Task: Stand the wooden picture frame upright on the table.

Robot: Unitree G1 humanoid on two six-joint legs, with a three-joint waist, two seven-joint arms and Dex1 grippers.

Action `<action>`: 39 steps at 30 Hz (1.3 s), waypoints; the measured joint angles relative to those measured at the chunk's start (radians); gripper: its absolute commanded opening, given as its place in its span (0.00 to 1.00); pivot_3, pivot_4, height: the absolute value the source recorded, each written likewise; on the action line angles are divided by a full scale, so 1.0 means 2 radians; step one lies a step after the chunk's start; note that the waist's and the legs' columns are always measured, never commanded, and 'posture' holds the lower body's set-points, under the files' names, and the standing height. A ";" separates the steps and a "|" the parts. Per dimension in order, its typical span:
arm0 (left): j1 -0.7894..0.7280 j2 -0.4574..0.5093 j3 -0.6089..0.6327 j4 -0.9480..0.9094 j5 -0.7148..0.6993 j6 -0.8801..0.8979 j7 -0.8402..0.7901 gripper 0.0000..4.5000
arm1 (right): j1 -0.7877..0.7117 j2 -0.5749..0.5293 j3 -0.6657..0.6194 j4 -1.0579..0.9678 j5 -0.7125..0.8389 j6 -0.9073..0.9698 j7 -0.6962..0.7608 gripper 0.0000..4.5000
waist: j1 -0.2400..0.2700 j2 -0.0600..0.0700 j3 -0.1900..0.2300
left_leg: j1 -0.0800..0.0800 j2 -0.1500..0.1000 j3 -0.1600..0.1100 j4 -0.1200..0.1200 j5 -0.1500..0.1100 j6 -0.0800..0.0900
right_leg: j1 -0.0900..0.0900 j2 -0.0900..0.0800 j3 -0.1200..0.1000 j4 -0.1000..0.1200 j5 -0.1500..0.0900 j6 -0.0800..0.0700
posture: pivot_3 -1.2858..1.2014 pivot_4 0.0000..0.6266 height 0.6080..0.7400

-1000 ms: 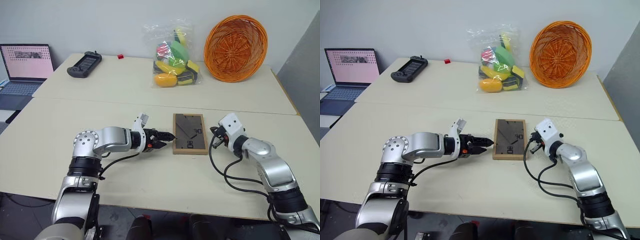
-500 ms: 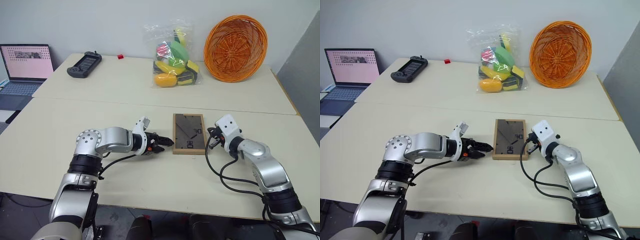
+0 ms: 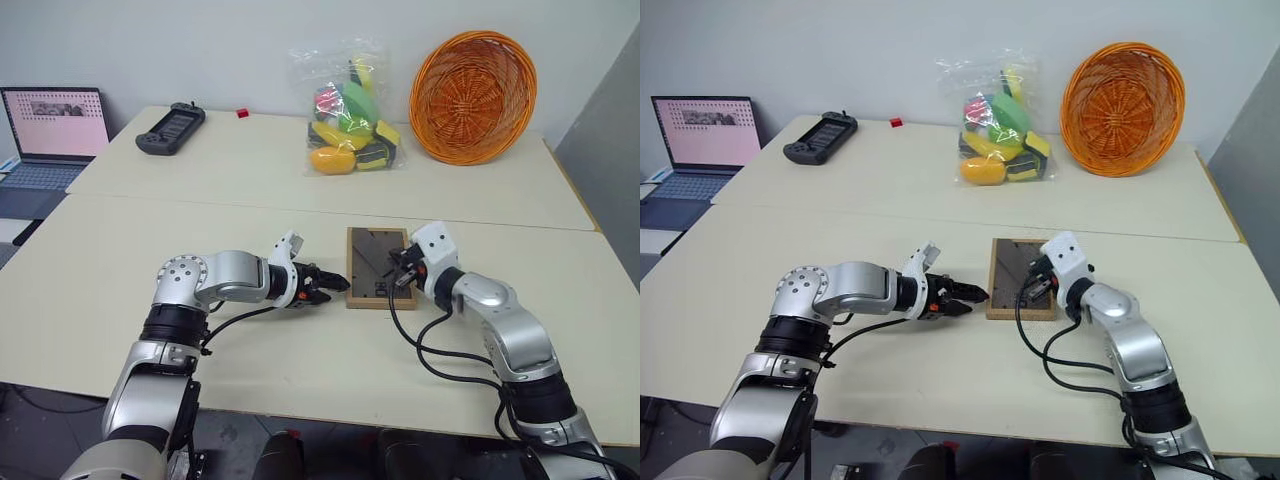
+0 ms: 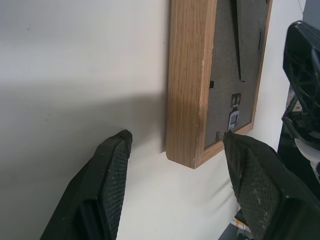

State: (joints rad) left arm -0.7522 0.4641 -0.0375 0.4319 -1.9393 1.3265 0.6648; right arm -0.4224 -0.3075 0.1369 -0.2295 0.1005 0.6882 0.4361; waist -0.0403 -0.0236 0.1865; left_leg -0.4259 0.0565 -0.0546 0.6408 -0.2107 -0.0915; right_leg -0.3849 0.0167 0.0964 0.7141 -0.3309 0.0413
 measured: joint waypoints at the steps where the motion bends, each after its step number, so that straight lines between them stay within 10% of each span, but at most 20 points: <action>1: 0.000 0.000 0.000 0.001 0.001 0.000 0.000 0.69 | 0.000 0.001 0.002 0.000 0.000 0.003 -0.001 0.00 | 0.000 0.000 0.000 | 0.000 0.000 0.000 0.000 0.000 0.000 | 0.000 0.000 0.000 0.000 0.000 0.000 | 0.52 0.24 1.00; 13: -0.002 -0.002 0.003 0.003 0.007 0.002 -0.001 0.69 | -0.001 -0.097 -0.020 0.083 -0.049 -0.072 -0.001 0.00 | 0.001 0.000 0.000 | 0.000 -0.001 0.000 -0.001 0.000 0.000 | 0.000 0.000 0.000 0.000 0.000 0.000 | 0.52 0.24 1.00; 39: -0.002 -0.003 0.005 0.003 0.011 -0.001 -0.002 0.69 | 0.003 0.012 0.028 0.058 -0.059 -0.054 -0.002 0.00 | -0.001 0.000 0.000 | 0.001 -0.001 0.000 -0.001 0.000 0.000 | 0.000 0.000 0.000 0.000 0.000 0.000 | 0.52 0.24 1.00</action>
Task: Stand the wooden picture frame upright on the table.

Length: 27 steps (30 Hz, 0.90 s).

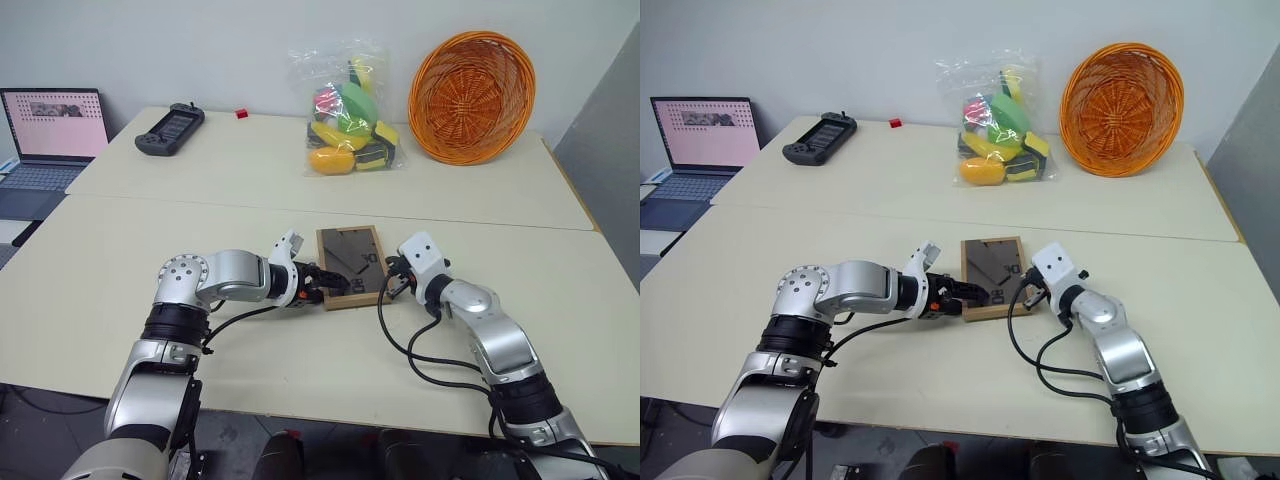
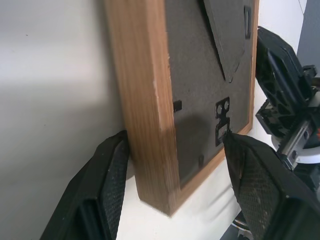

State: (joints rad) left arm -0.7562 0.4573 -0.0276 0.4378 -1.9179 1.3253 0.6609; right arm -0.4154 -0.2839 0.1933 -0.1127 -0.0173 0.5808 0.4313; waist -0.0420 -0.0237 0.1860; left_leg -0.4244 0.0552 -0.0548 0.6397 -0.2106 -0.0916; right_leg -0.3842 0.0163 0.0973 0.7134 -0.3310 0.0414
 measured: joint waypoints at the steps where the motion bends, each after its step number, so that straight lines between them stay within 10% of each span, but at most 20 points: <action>1: 0.000 0.000 0.001 0.000 0.000 0.000 0.000 0.69 | 0.000 0.003 0.001 0.000 0.000 0.001 -0.001 0.00 | 0.000 0.000 0.000 | 0.000 0.000 0.000 0.000 0.000 0.000 | 0.000 0.000 0.000 0.000 0.000 0.000 | 0.52 0.24 1.00; 19: 0.003 -0.004 0.012 0.001 0.005 -0.002 0.000 0.69 | 0.014 -0.008 0.013 -0.002 -0.009 0.008 0.011 0.00 | 0.000 0.000 0.000 | 0.000 0.000 0.000 0.000 0.000 0.000 | 0.000 0.000 0.000 0.000 0.000 0.000 | 0.52 0.24 1.00; 27: 0.007 -0.005 0.032 -0.005 0.002 -0.003 -0.011 0.36 | 0.005 -0.013 0.006 -0.002 -0.010 0.008 0.010 0.00 | 0.001 0.000 0.000 | 0.000 0.000 0.000 0.000 0.000 0.000 | 0.000 0.000 0.000 0.000 0.000 0.000 | 0.52 0.24 1.00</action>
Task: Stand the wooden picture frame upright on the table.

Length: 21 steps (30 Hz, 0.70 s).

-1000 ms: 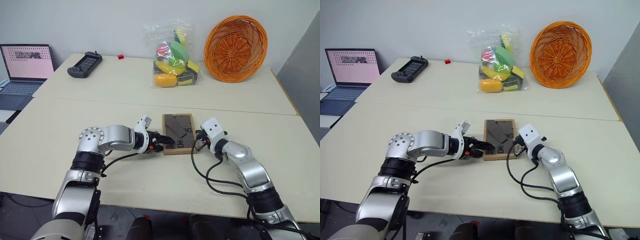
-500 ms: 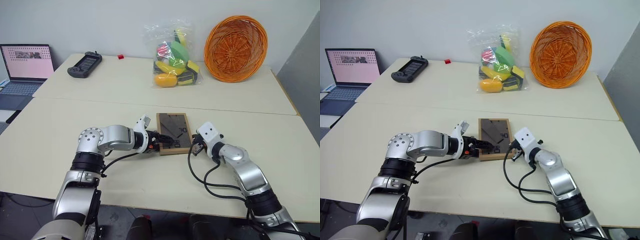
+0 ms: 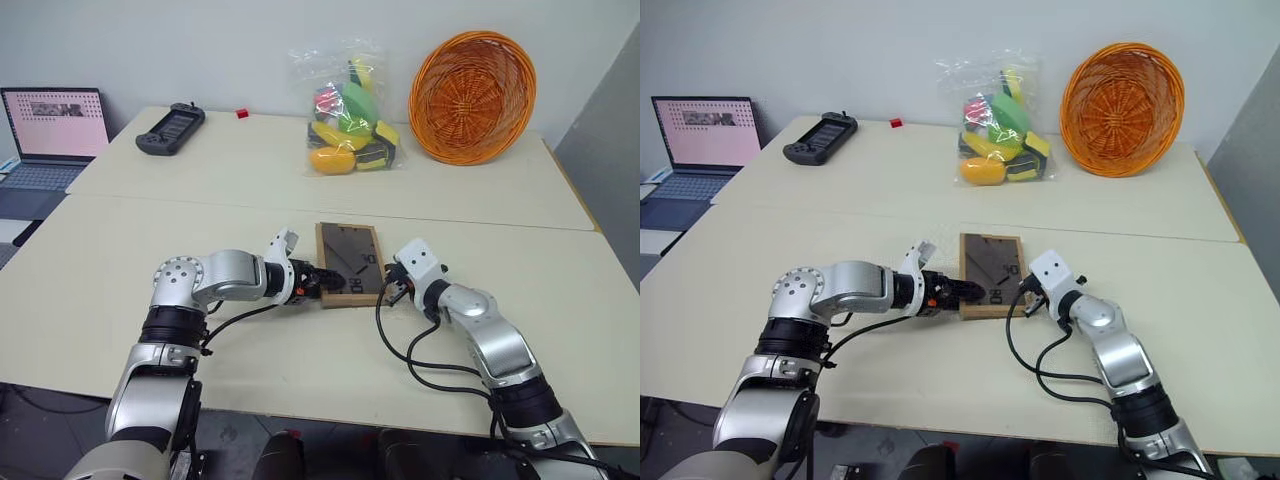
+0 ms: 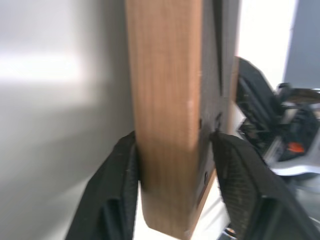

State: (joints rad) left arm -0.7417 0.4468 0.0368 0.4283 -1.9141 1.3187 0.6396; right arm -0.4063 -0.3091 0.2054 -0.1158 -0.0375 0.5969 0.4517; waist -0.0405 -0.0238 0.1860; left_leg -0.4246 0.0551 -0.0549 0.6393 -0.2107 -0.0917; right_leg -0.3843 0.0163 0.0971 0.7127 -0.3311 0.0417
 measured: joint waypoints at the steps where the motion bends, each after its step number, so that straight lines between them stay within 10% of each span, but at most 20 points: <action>1: 0.000 0.000 0.002 -0.001 -0.001 0.000 -0.001 0.35 | 0.000 0.000 -0.001 0.000 0.000 0.000 0.000 0.00 | 0.000 0.000 0.000 | 0.000 0.000 0.000 0.000 0.000 0.000 | 0.000 0.000 0.000 0.000 0.000 0.000 | 0.52 0.24 1.00; 21: -0.001 -0.003 0.011 0.003 0.000 0.002 -0.026 0.31 | -0.001 -0.040 -0.014 0.000 0.000 -0.011 0.012 0.00 | 0.003 0.000 0.000 | 0.000 0.000 0.000 0.000 0.000 0.000 | 0.000 0.000 0.000 0.000 0.000 0.000 | 0.52 0.24 1.00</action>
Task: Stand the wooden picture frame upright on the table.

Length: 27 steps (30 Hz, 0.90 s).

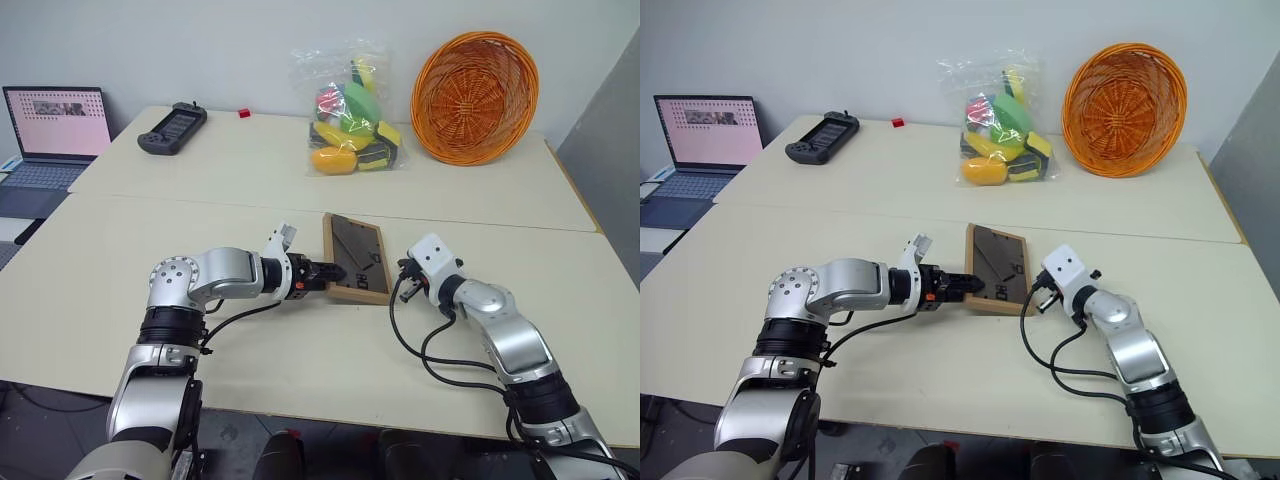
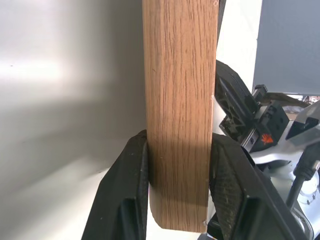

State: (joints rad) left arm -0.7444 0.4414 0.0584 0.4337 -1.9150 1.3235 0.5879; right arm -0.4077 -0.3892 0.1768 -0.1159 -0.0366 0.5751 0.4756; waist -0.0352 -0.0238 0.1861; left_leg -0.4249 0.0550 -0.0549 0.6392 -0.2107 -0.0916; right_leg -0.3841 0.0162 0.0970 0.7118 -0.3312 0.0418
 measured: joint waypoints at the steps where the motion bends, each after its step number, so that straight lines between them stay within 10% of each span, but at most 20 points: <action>1: -0.001 0.001 0.000 0.002 0.002 0.001 -0.004 0.31 | 0.000 -0.001 0.000 0.000 0.000 0.000 0.000 0.00 | 0.000 0.000 0.000 | 0.000 0.000 0.000 0.000 0.000 0.000 | 0.000 0.000 0.000 0.000 0.000 0.000 | 0.52 0.24 1.00; 17: -0.029 0.020 -0.001 0.028 0.083 0.057 -0.130 0.29 | 0.010 -0.018 -0.007 -0.007 0.005 -0.016 0.008 0.00 | 0.000 0.000 0.000 | 0.000 0.000 0.000 -0.005 0.001 -0.001 | -0.001 0.000 0.000 -0.003 0.000 0.000 | 0.52 0.24 1.00; 27: -0.113 0.112 -0.004 0.048 0.193 0.139 -0.379 0.29 | 0.022 -0.091 0.001 0.022 -0.075 -0.179 -0.027 0.00 | -0.001 0.000 0.000 | -0.001 -0.001 0.000 -0.006 0.001 -0.001 | -0.002 0.000 0.000 -0.005 0.000 0.000 | 0.52 0.24 1.00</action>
State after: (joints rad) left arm -0.9697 0.6660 0.0499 0.5291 -1.5286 1.6012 -0.1710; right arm -0.3635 -0.5706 0.1793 -0.0724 -0.1870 0.2179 0.4218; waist -0.0375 -0.0241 0.1868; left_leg -0.4274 0.0538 -0.0546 0.6278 -0.2094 -0.0936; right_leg -0.3884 0.0159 0.0969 0.7027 -0.3312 0.0418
